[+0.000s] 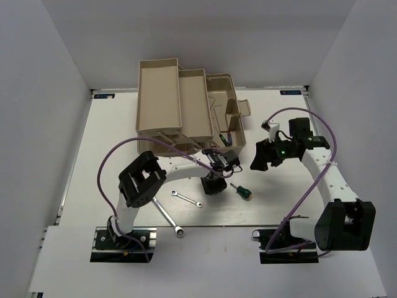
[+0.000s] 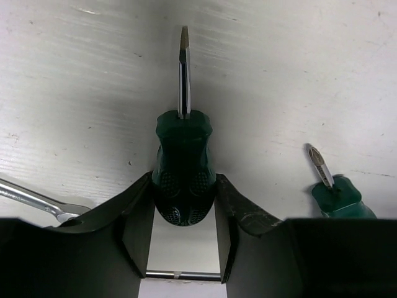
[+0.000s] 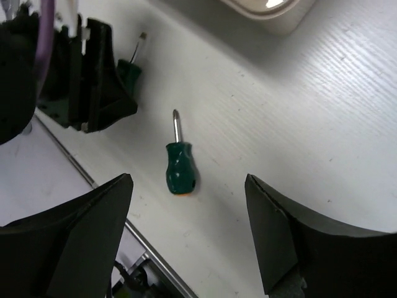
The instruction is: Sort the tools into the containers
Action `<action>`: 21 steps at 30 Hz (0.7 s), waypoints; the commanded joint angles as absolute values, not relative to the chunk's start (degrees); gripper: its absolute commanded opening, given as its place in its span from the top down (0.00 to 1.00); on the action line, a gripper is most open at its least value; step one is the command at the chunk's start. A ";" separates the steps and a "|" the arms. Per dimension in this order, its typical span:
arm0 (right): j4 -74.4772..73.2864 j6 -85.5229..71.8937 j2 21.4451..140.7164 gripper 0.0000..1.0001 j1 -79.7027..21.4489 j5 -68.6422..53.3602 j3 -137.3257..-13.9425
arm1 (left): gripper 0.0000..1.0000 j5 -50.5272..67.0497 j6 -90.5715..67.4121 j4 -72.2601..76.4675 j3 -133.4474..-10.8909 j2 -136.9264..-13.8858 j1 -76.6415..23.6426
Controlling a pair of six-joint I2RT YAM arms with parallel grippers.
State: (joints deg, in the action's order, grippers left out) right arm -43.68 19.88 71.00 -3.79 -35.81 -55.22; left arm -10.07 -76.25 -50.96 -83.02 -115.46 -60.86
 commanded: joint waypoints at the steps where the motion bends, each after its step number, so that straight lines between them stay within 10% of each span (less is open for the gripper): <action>1: -49.91 27.67 68.48 0.22 -3.34 -40.77 -54.40 | 0.84 -12.48 -72.78 -49.75 -83.67 -115.41 -61.08; 4: -55.79 32.51 67.42 0.34 -3.43 -43.15 -54.40 | 1.00 -11.78 -67.16 -49.75 -84.28 -114.70 -61.08; 9: -62.05 39.63 65.39 0.77 -4.39 -40.72 -51.35 | 1.00 -9.50 -54.52 -46.77 -87.71 -108.73 -64.24; 21: -61.00 40.25 60.91 0.34 -4.48 -33.40 -46.06 | 1.00 -19.91 -37.10 -49.04 -100.88 -101.25 -61.80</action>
State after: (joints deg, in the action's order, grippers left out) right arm -60.10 38.94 62.41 -4.29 -34.37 -45.89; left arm -11.99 -42.19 -48.42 -96.57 -104.60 -64.88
